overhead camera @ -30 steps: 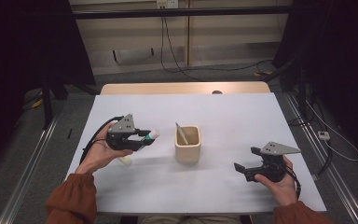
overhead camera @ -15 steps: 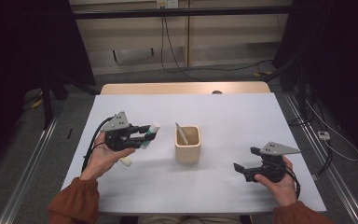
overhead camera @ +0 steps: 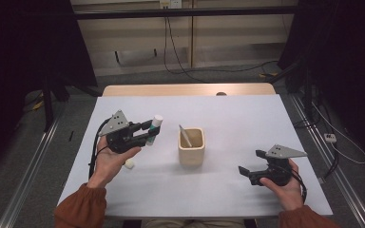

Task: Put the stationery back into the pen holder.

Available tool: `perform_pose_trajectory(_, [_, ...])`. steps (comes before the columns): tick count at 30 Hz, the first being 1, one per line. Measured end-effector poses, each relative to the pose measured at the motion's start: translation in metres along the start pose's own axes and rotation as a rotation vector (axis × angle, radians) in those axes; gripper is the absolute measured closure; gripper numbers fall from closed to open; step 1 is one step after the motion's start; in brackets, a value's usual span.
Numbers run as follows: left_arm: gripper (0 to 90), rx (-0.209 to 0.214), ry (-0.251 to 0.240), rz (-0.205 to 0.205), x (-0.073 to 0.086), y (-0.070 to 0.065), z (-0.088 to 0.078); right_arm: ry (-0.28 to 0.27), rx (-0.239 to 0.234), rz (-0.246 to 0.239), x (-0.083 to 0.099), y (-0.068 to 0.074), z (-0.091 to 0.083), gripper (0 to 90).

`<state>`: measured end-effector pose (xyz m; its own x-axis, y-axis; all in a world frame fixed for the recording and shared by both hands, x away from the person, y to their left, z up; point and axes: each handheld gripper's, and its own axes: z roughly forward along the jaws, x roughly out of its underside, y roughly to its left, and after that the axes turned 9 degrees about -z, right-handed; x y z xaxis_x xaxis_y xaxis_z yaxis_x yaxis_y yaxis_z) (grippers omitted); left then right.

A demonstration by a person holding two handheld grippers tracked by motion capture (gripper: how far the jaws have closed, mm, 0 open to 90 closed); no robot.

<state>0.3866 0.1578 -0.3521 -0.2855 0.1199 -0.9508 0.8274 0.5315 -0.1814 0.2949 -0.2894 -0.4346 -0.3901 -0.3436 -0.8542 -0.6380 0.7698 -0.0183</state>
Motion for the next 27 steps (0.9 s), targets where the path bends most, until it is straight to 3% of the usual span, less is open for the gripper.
perform_pose_trajectory(5, [65.9, -0.011, -0.022, -0.003, -0.005, -0.009, 0.000, 0.000, 0.004, 0.005, 0.000, -0.001, 0.000, 5.5])
perform_pose_trajectory(7, [65.9, -0.025, -0.026, -0.024, -0.006, -0.012, 0.001, -0.003, 0.006, 0.010, 0.000, -0.001, 0.000, 5.4])
perform_pose_trajectory(9, [65.9, -0.040, -0.038, -0.015, -0.008, -0.016, 0.001, -0.002, 0.004, 0.008, 0.000, -0.001, 0.000, 5.4])
perform_pose_trajectory(15, [65.9, -0.026, -0.047, -0.008, -0.013, -0.023, 0.005, -0.003, 0.005, 0.010, 0.000, -0.001, 0.000, 5.4])
perform_pose_trajectory(17, [65.9, -0.032, -0.045, 0.013, -0.016, -0.025, 0.008, -0.001, 0.004, 0.009, 0.000, -0.001, 0.000, 5.4])
perform_pose_trajectory(22, [65.9, -0.033, -0.062, 0.008, -0.024, -0.030, 0.015, 0.000, 0.003, 0.004, 0.000, -0.001, 0.000, 5.4])
perform_pose_trajectory(27, [65.9, 0.004, -0.098, 0.016, -0.031, -0.037, 0.023, -0.001, 0.005, 0.002, 0.000, -0.001, 0.000, 5.4])
